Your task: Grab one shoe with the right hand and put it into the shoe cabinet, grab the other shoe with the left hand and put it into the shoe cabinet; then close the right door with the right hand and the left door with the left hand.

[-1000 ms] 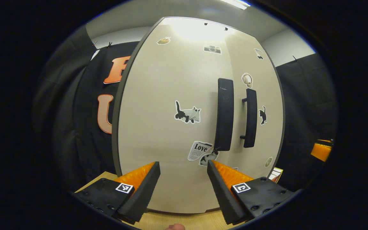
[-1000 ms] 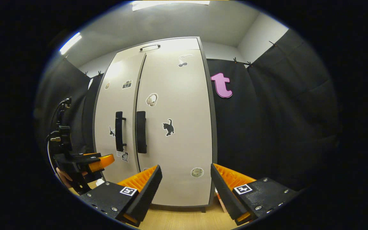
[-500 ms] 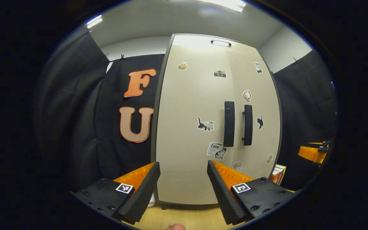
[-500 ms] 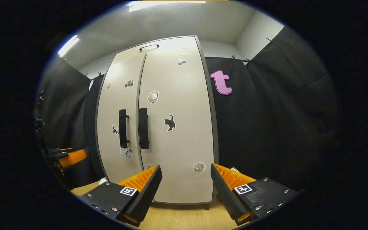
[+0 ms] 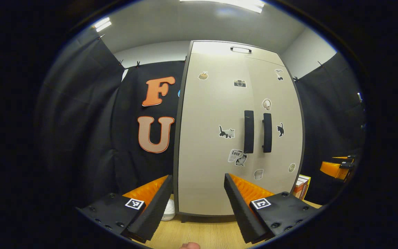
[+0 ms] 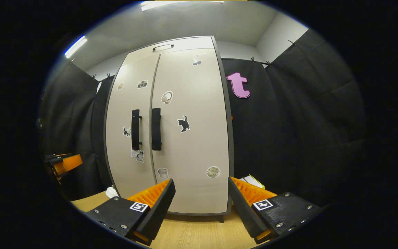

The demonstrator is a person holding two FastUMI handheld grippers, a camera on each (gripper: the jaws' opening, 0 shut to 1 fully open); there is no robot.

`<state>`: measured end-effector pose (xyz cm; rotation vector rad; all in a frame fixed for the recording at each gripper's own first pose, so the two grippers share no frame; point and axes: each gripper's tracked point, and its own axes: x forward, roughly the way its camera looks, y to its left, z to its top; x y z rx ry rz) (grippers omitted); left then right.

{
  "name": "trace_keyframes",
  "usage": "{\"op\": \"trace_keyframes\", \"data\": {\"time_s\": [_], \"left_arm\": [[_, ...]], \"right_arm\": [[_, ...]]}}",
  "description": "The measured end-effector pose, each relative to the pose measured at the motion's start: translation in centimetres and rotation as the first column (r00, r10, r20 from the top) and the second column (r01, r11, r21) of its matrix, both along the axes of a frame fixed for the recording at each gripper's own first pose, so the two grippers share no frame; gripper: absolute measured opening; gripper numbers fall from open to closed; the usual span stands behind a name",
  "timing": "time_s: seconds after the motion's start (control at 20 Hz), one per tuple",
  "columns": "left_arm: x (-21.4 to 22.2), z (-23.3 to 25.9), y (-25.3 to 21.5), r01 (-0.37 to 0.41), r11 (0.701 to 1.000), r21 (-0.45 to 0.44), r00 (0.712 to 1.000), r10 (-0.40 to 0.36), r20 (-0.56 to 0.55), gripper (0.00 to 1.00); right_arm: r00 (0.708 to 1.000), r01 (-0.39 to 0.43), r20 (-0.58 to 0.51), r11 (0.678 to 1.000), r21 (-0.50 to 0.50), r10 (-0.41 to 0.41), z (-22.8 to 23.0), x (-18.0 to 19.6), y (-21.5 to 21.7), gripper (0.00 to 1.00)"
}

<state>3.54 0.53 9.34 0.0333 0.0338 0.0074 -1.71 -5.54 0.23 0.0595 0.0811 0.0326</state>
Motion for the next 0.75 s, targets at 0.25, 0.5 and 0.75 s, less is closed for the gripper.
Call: {"op": "trace_keyframes", "data": {"time_s": [0.25,0.5,0.75], "left_arm": [[-0.6,0.0,-0.1,0.009,0.999,-0.033,1.0,-0.01,-0.015,0.96],[-0.7,0.5,0.2,0.003,1.0,-0.006,1.0,-0.003,-0.002,0.96],[-0.9,1.0,0.3,0.004,1.0,-0.021,1.0,-0.004,0.002,0.96]], "right_arm": [[1.0,0.019,0.001,1.0,0.016,-0.019,0.2,-0.4,-0.6,0.94],[1.0,0.03,0.002,0.999,0.015,-0.03,0.2,-0.7,-0.9,0.94],[1.0,0.028,0.0,0.999,0.028,-0.028,0.2,-0.8,-0.6,0.94]]}}
